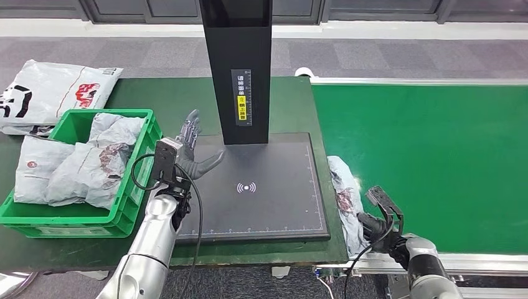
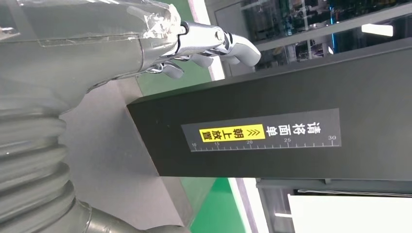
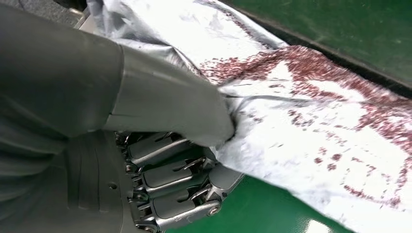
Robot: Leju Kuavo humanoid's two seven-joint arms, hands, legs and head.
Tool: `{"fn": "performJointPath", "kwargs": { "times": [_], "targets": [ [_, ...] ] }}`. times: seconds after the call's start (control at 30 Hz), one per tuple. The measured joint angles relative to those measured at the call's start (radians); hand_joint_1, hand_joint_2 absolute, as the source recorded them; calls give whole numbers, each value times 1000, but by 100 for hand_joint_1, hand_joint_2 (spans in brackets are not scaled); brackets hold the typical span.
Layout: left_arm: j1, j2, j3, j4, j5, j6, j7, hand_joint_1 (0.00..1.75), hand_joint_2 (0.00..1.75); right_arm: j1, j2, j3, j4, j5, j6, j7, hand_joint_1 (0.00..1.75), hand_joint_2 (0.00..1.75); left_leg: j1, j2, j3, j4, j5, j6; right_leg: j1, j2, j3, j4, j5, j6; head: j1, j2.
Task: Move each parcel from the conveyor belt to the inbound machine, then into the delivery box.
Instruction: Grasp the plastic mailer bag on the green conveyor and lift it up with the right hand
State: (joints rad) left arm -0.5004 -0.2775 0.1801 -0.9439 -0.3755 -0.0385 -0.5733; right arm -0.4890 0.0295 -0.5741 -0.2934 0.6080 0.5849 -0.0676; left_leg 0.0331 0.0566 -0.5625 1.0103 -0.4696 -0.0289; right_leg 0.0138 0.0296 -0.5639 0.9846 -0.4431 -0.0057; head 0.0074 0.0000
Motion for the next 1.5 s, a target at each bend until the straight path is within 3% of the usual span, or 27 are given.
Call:
{"fn": "performJointPath", "kwargs": {
  "times": [0.67,0.87,1.07,1.5],
  "targets": [
    [29,7,0,-33,24,0,-4,0,175,6,-6,-5,2,-54,-18,-74,175,175,-6,-5,9,0,-5,8,-3,-4,11,-2,-3,6,0,0],
    [56,15,0,-66,40,15,-5,0,175,6,-31,-24,1,-146,-19,-172,175,175,-9,-8,7,0,-6,10,-8,-8,10,-1,-4,10,0,0],
    [121,28,5,-118,43,18,5,0,175,18,-66,-47,-39,-249,-3,-252,175,175,-17,-31,-2,0,5,15,-16,-29,-3,2,-3,14,0,0],
    [188,42,32,-185,44,25,17,0,175,21,-75,-67,-147,-349,14,-293,175,175,-20,-41,-19,0,6,15,-18,-38,-18,4,-5,15,0,0]
  ]
}}
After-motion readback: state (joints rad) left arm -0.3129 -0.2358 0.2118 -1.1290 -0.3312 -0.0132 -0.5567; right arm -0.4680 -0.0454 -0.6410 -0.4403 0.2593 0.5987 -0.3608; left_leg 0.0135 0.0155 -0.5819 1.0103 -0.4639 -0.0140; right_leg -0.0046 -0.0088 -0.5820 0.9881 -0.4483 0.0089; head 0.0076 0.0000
